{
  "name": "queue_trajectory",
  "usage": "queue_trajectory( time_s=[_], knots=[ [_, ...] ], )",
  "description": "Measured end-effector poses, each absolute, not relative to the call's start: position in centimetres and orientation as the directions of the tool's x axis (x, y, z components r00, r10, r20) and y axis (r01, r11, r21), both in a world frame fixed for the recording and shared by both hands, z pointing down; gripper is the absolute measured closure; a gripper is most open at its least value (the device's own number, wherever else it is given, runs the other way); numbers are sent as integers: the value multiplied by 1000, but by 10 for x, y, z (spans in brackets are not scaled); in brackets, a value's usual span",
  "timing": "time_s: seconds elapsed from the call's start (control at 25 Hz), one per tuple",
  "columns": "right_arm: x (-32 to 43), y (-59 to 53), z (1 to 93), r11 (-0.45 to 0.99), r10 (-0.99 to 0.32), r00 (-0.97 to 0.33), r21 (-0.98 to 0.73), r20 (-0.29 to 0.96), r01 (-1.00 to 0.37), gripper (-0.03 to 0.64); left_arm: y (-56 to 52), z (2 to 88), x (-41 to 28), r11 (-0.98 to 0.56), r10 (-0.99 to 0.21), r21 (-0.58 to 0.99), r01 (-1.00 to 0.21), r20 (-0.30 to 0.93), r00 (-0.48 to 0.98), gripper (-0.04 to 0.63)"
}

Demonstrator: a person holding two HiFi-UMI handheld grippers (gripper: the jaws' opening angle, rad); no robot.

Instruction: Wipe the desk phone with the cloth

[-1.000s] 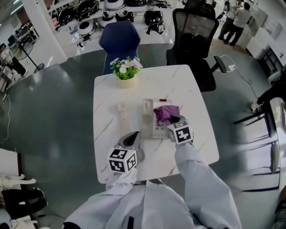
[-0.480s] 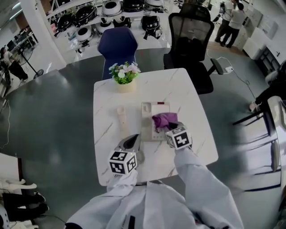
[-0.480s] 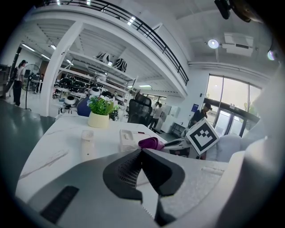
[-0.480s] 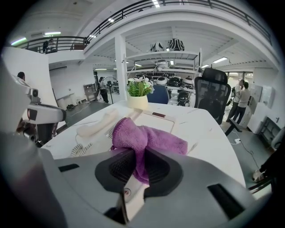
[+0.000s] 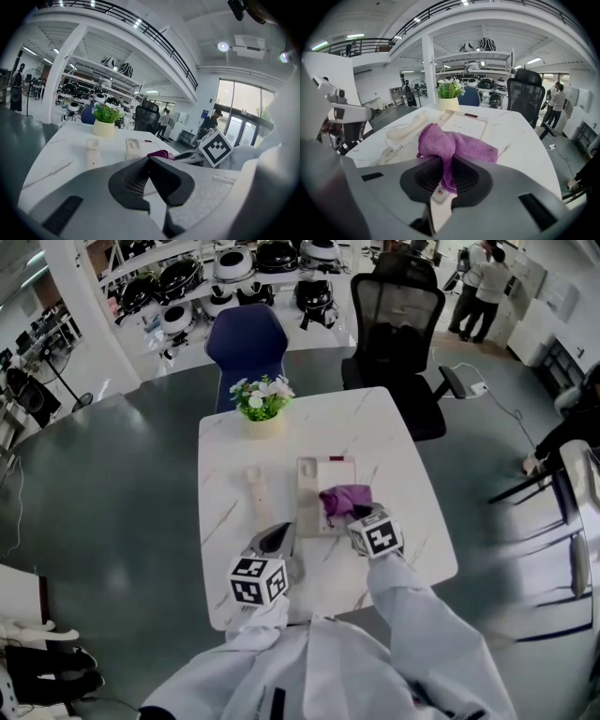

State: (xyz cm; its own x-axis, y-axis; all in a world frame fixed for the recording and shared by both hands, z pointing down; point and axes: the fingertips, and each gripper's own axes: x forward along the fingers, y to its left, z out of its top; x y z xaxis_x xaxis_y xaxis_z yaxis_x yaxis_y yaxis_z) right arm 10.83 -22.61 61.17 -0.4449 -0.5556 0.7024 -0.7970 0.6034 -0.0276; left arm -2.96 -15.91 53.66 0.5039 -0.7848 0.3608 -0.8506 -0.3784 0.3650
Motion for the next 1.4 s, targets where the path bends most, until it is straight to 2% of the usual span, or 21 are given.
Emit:
queue_trajectory(
  time_s=[1.4],
  knots=[
    [109, -159, 629, 635, -410, -523, -177, 747, -752, 580, -148, 533, -16, -402, -773, 366, -839, 356, 526, 597]
  ],
)
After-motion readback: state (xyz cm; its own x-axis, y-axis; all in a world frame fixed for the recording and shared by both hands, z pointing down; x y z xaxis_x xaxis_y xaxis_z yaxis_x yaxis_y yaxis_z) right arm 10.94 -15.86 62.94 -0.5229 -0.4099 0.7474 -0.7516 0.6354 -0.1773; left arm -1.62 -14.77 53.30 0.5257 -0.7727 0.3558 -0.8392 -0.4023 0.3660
